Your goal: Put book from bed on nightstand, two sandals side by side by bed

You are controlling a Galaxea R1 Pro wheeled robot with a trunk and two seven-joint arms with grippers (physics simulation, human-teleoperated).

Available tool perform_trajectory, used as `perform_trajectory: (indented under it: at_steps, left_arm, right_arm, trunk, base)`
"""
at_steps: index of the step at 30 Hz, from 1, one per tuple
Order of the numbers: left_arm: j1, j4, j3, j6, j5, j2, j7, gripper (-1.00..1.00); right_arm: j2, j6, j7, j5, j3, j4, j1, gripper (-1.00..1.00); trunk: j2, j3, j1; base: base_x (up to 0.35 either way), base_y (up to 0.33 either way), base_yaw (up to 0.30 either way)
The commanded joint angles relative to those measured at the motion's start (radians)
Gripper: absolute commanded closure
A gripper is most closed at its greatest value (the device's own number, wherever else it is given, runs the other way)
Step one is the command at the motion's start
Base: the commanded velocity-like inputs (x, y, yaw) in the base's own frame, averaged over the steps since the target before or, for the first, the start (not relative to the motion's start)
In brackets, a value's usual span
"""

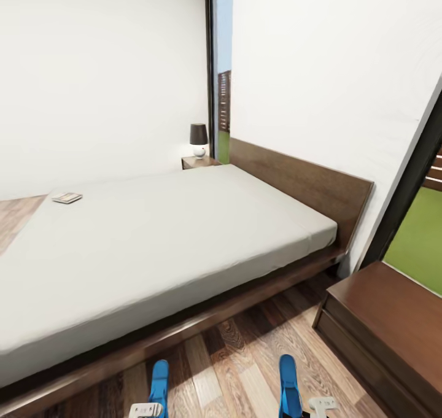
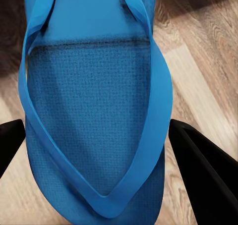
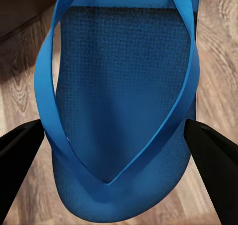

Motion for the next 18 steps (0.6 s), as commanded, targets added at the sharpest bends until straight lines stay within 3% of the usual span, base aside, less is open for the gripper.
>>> perform_trajectory:
  at_steps: [1,18]
  left_arm:
    - [-0.001,0.001,-0.004,-0.002,0.009,0.001,-0.002,1.00]
    - [-0.001,0.001,-0.004,-0.002,0.009,0.001,-0.003,1.00]
  right_arm:
    - [0.000,-0.005,0.007,-0.011,0.008,0.004,-0.001,1.00]
    - [0.000,-0.005,0.007,-0.011,0.008,0.004,-0.001,1.00]
  trunk:
    - [0.000,-0.001,0.000]
    - [0.000,-0.001,0.000]
  base:
    - [0.000,0.000,0.148]
    - [-0.051,0.000,0.148]
